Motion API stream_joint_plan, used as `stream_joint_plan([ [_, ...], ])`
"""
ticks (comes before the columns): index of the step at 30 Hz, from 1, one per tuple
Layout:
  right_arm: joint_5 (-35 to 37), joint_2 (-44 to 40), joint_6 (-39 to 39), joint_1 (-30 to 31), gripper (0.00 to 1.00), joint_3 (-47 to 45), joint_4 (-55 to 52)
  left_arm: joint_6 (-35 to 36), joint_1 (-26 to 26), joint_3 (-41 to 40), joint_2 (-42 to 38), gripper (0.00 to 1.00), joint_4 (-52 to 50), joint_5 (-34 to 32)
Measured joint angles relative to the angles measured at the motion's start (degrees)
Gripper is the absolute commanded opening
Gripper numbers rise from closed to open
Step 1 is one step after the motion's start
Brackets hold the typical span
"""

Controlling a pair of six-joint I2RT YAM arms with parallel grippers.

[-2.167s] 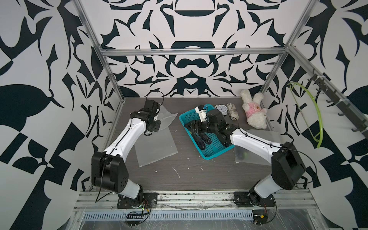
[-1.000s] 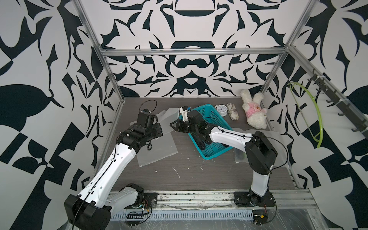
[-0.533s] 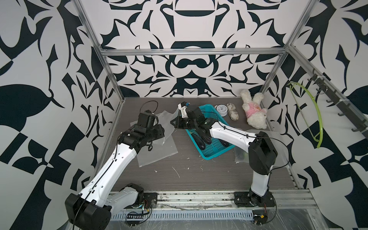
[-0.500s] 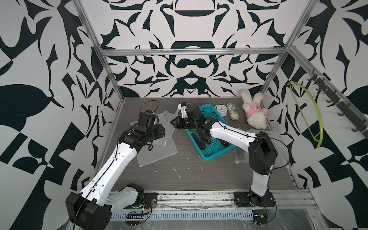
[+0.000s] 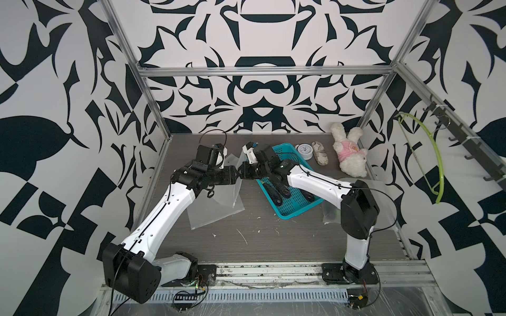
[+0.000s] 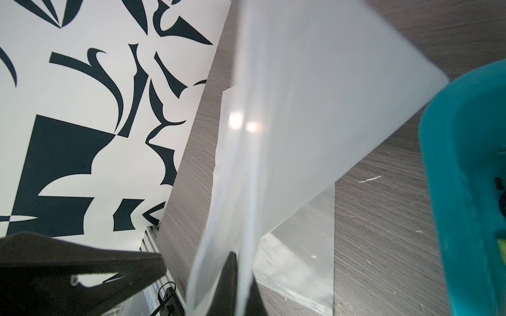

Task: Place the eggplant in a zip-top bag and seal the zipper
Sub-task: Open the zipper food storage bag.

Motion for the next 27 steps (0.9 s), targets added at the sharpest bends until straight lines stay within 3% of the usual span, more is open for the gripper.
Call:
stream_joint_plan([
  [7, -2.1, 1.3, 0.3, -0.3, 0.0, 1.1, -0.3, 1.4, 0.0, -2.5, -1.4, 0.58, -0.3, 4.0],
  [19, -4.0, 1.8, 1.2, -0.8, 0.0, 1.2, -0.7, 1.6, 0.0, -6.3, -1.5, 0.54, -1.3, 0.9],
  [27, -4.0, 1.8, 1.4, -0.9, 0.0, 1.2, -1.4, -0.2, -0.5, -6.3, 0.4, 0.32, 0.2, -2.2],
])
